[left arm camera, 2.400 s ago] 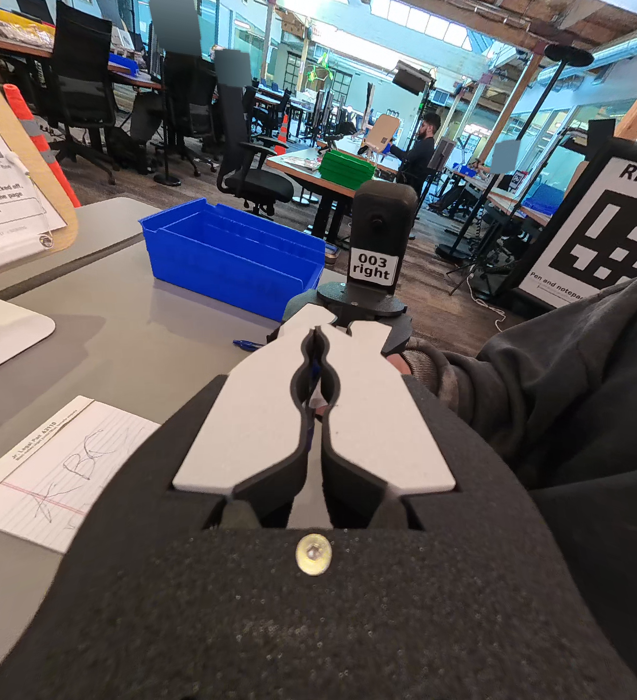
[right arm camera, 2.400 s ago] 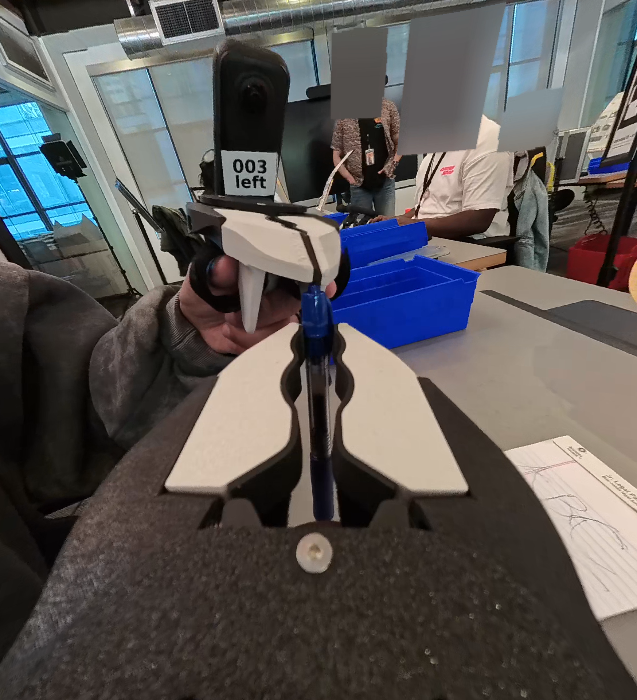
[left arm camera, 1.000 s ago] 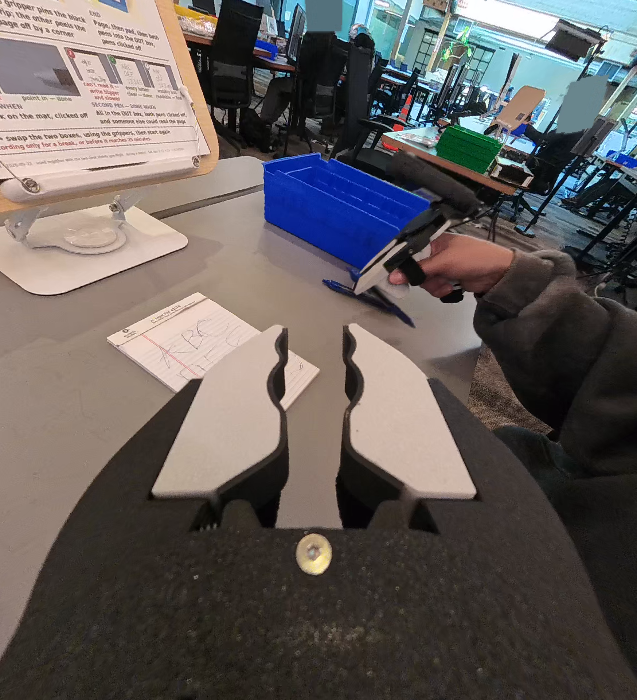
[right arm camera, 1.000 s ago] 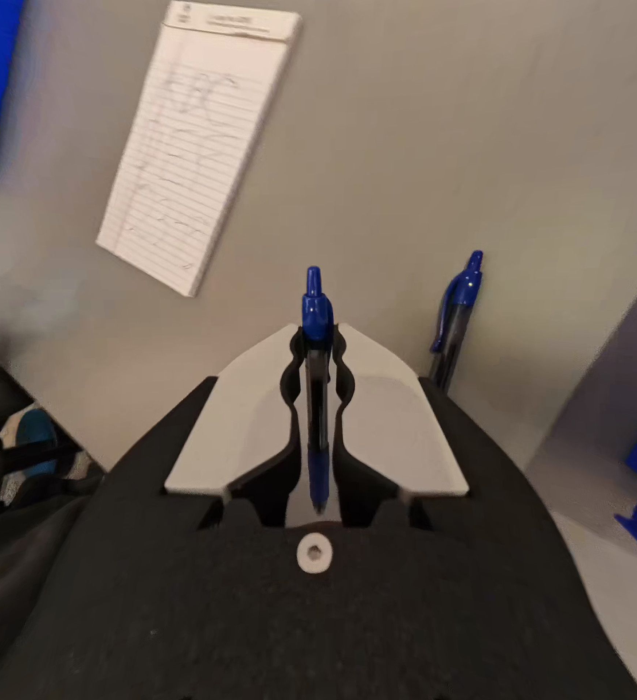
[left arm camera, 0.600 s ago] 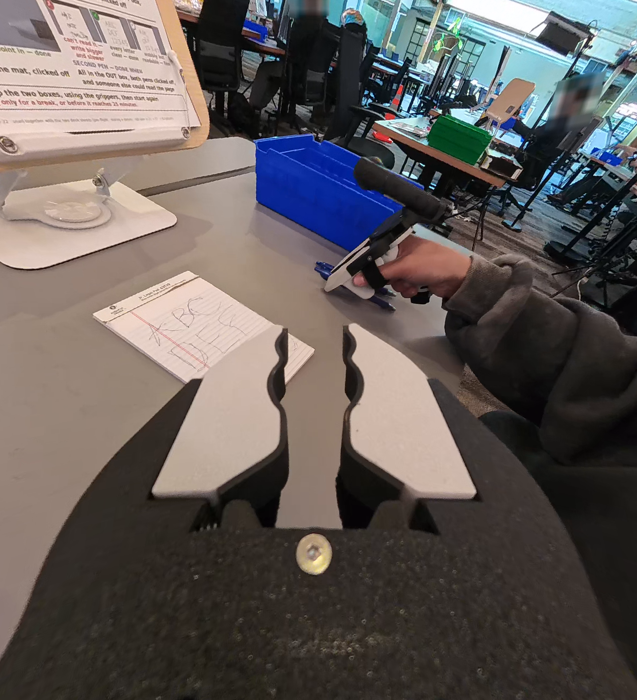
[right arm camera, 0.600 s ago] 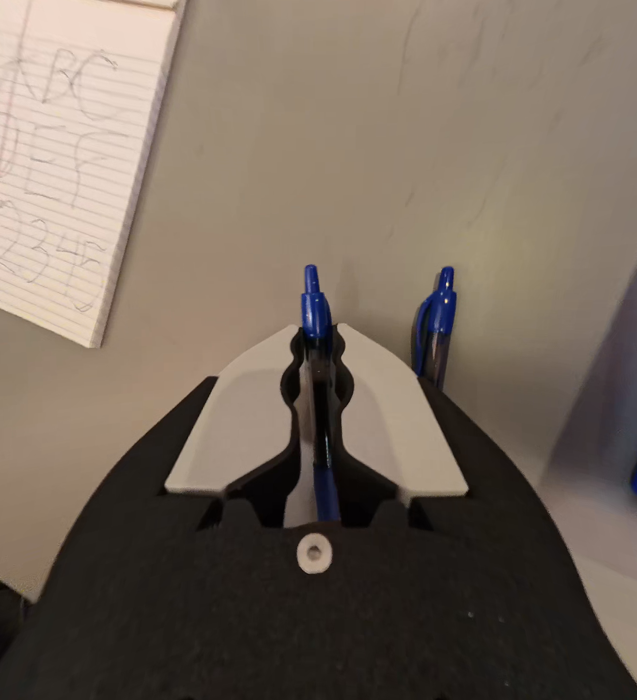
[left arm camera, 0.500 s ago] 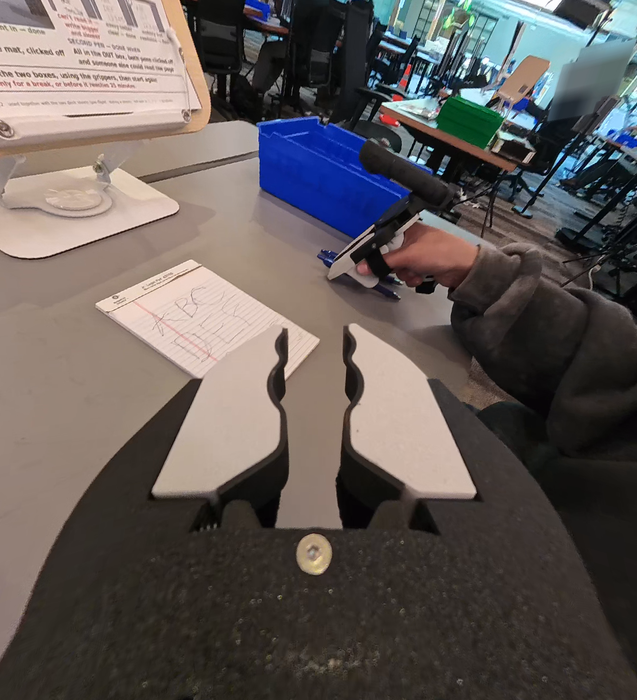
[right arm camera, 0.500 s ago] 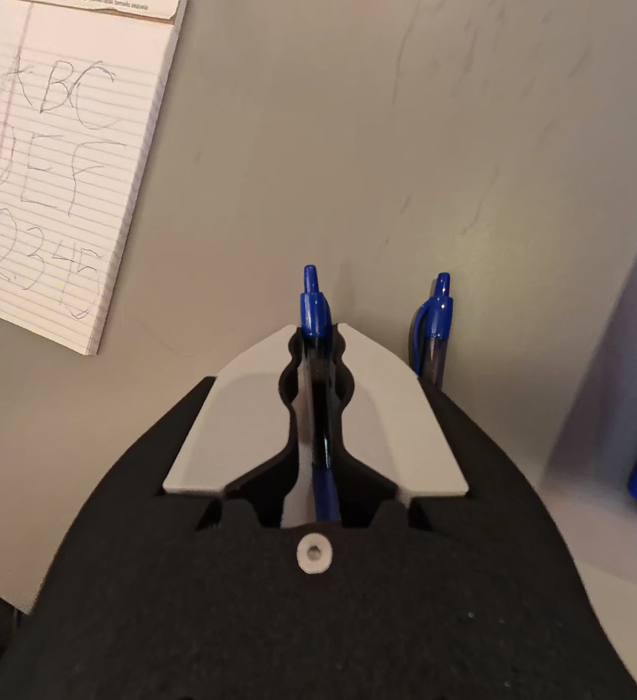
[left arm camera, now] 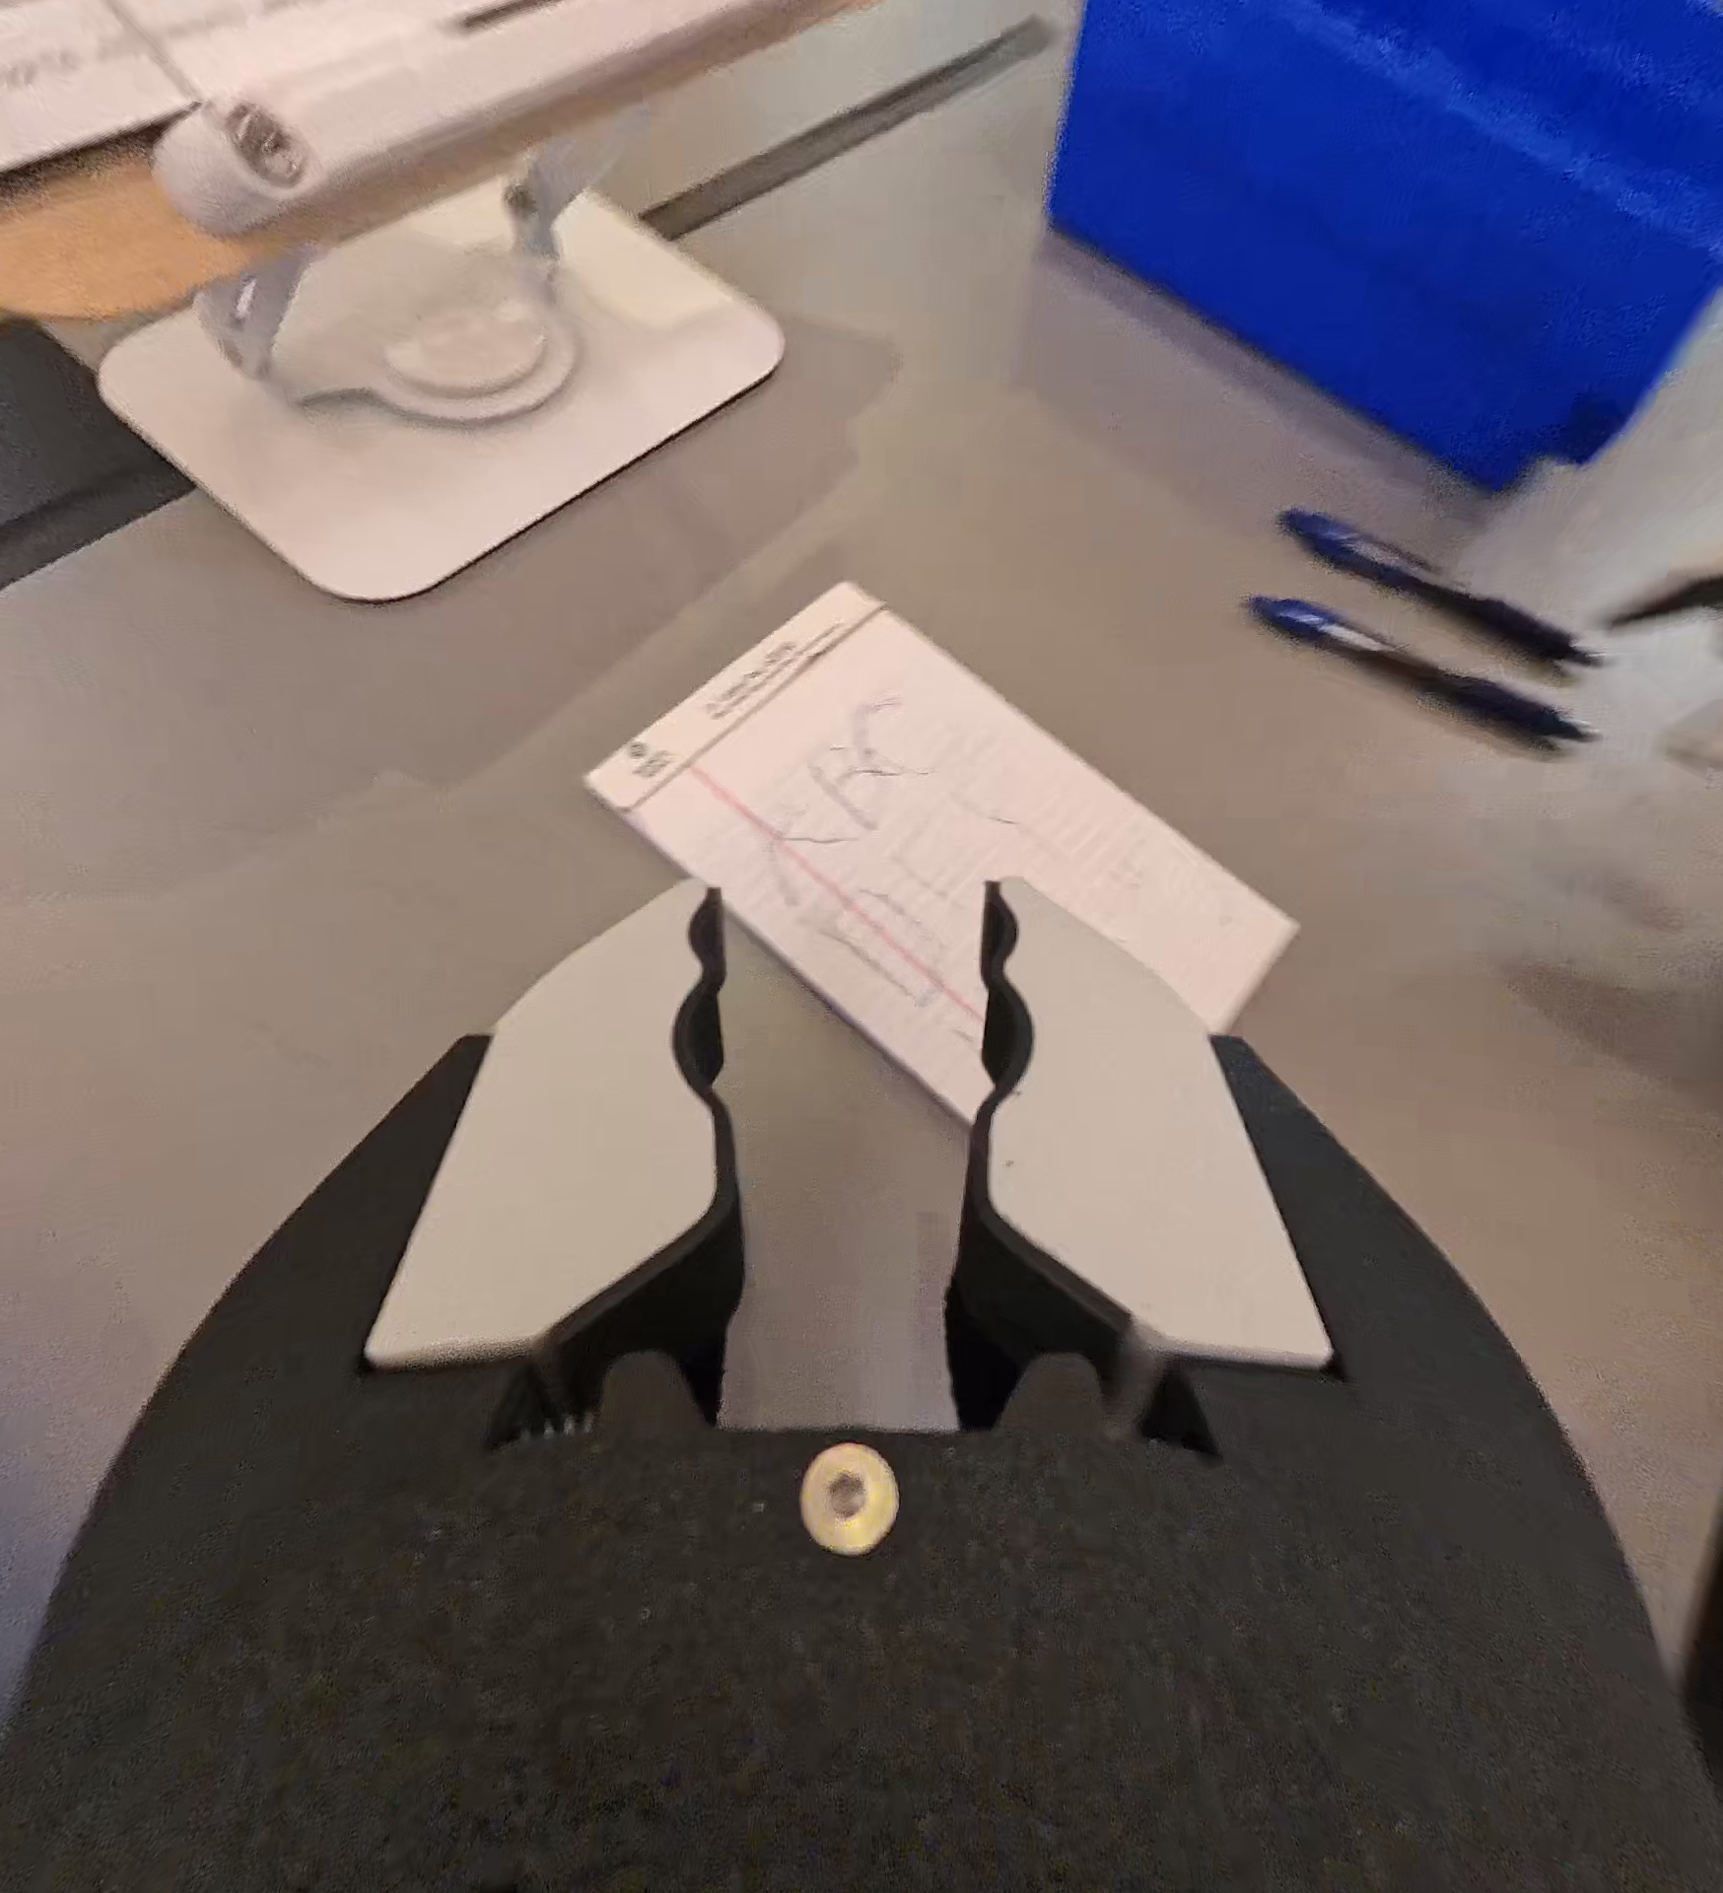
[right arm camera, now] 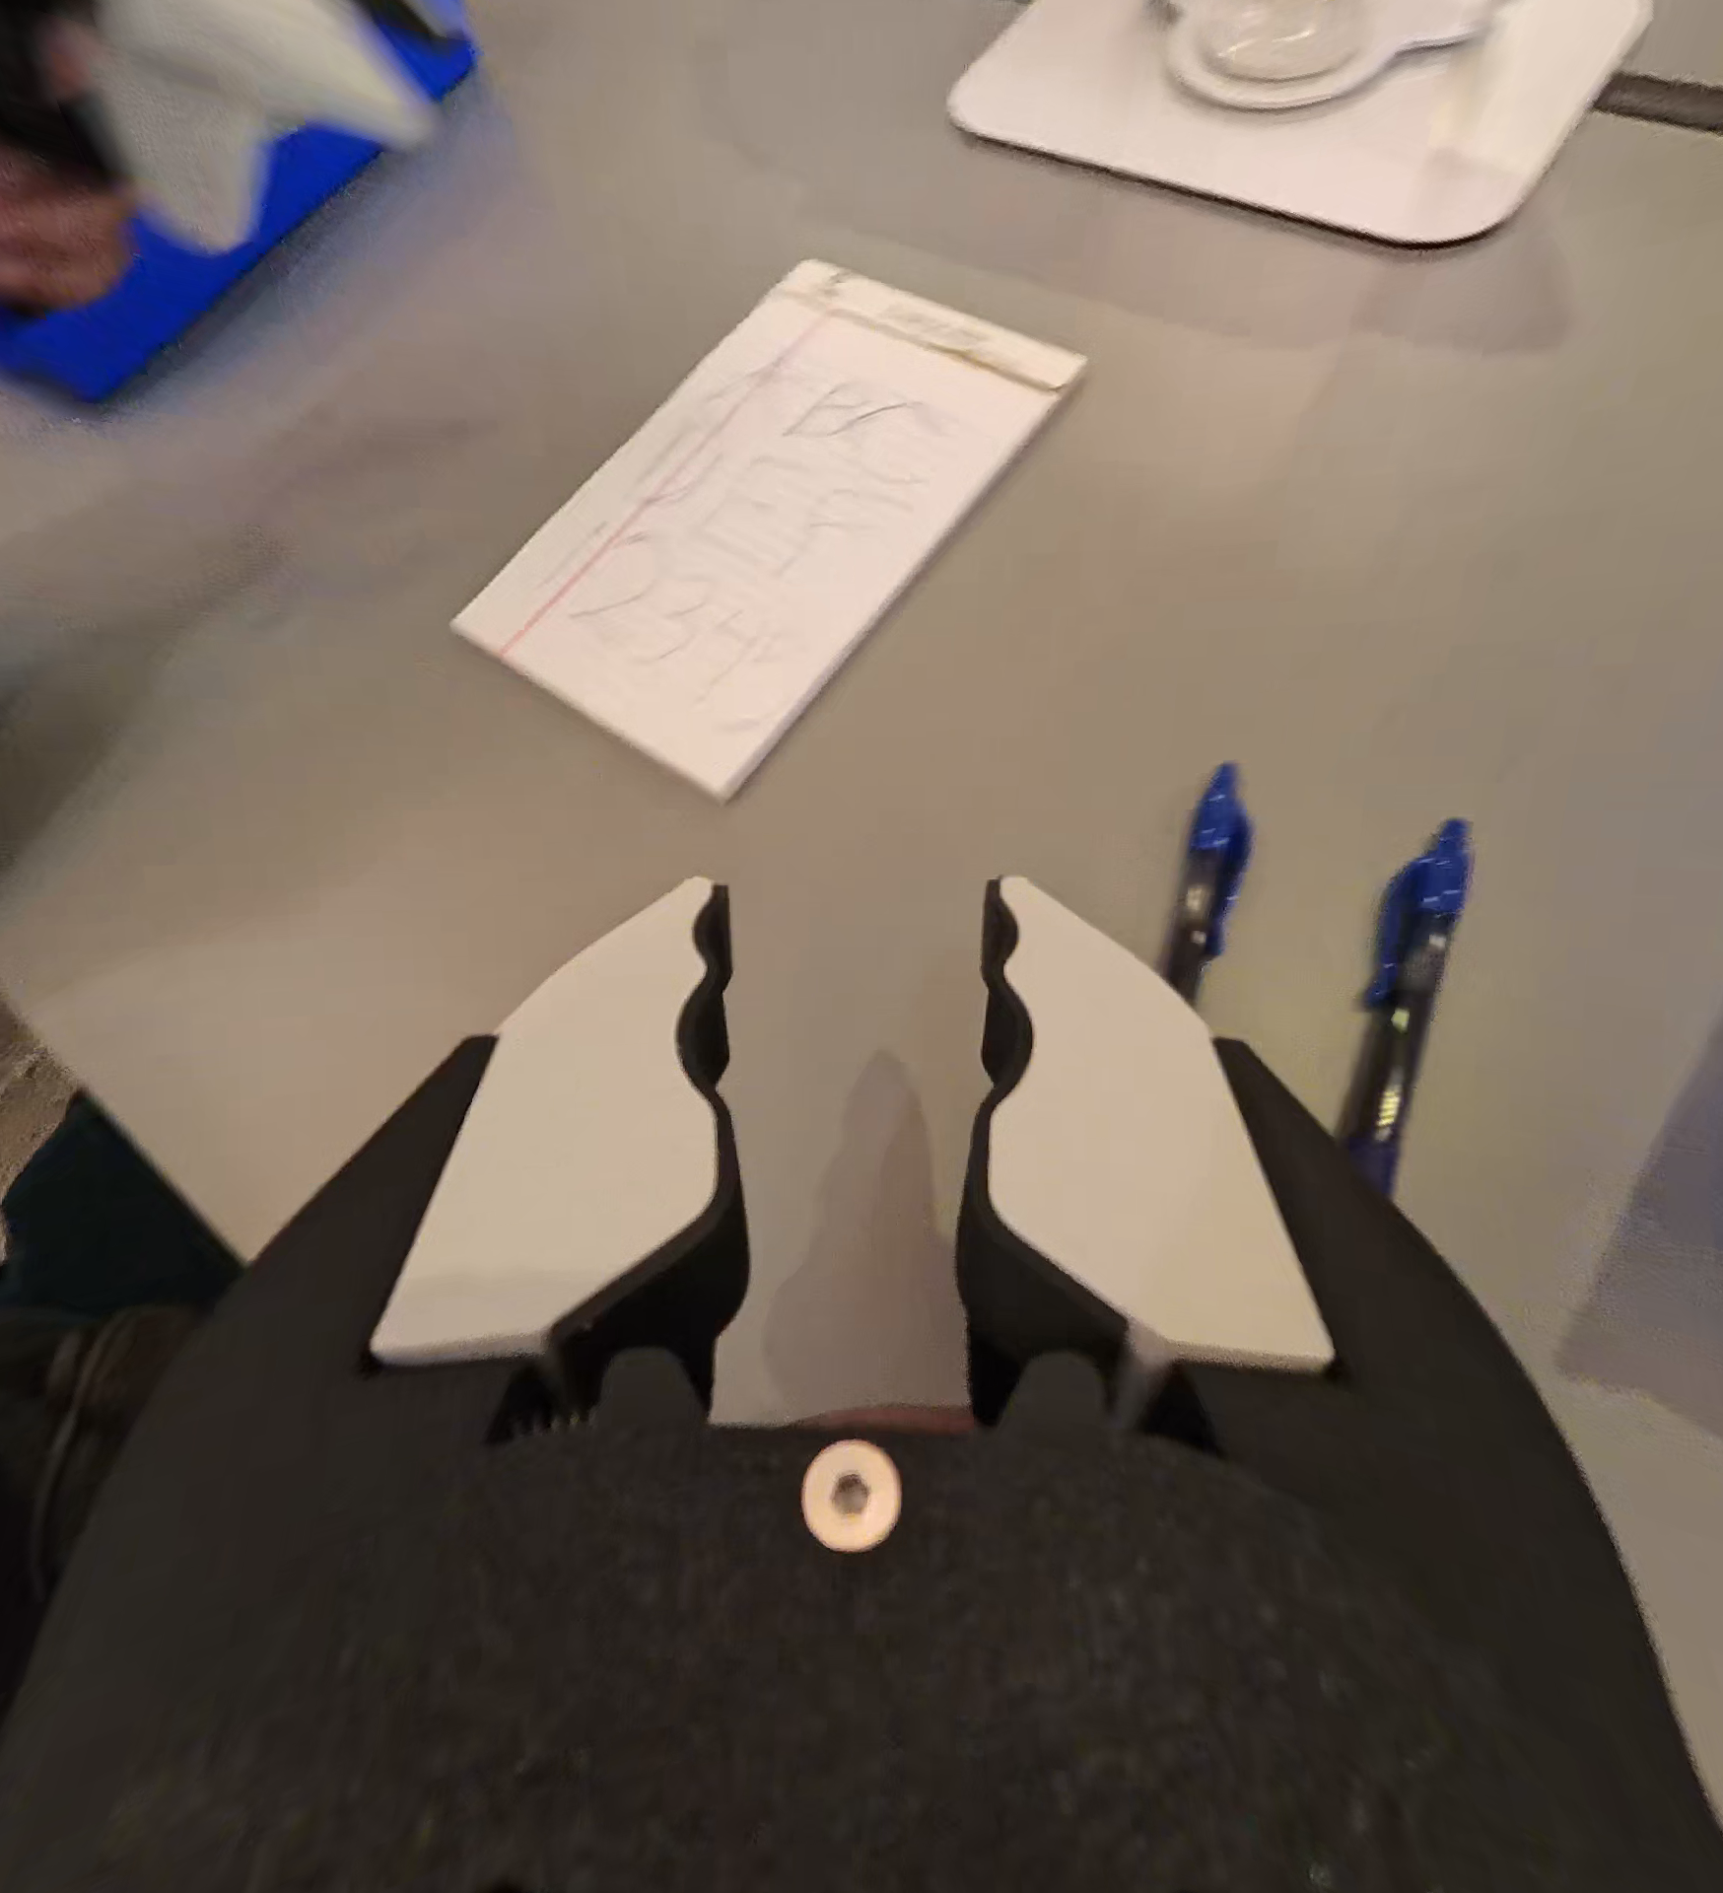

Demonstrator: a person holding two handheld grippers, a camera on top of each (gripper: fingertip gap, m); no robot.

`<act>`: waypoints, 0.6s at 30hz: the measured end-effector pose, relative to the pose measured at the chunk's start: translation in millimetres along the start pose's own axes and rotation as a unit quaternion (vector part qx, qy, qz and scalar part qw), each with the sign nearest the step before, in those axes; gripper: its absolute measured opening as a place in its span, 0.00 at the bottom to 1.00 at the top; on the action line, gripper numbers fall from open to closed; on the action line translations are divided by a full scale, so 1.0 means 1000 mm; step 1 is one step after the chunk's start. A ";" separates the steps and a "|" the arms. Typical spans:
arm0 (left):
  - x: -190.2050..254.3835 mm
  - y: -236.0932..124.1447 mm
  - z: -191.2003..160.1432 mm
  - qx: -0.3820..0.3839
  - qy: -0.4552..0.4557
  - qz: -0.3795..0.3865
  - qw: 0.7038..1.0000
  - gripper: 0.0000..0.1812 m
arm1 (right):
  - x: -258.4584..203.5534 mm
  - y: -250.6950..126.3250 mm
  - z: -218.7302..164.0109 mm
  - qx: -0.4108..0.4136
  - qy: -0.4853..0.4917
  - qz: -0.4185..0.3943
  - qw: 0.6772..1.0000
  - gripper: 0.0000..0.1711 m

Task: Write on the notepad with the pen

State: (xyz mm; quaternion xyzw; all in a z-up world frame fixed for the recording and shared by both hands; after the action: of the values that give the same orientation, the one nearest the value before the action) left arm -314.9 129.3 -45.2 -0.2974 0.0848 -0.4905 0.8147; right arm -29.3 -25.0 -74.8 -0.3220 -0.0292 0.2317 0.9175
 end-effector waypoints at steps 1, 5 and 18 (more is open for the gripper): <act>-0.012 0.011 0.003 -0.014 -0.005 0.009 1.000 0.27 | -0.008 -0.003 -0.007 0.000 -0.008 0.008 1.000 0.27; -0.053 0.050 0.010 -0.070 -0.029 0.024 0.997 0.26 | -0.034 -0.013 -0.029 0.017 -0.002 0.057 0.998 0.27; -0.090 0.120 0.018 -0.178 0.033 -0.035 0.983 0.10 | -0.050 -0.009 -0.042 0.007 -0.027 0.097 0.995 0.26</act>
State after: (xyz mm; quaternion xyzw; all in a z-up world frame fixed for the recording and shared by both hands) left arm -263.2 253.9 -112.7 -0.4238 0.1868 -0.5053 0.7281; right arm -61.7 -78.0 -97.8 -0.3107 -0.0216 0.3281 0.8918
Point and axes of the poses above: each gripper's, where its closed fingertips meet, y out along the fingers, z out of its top, x = y × z across the jaws, the point moved 8 cm from there along -y, back along the fingers, and after that the axes turned 4 degrees about -z, right-handed, at the moved point
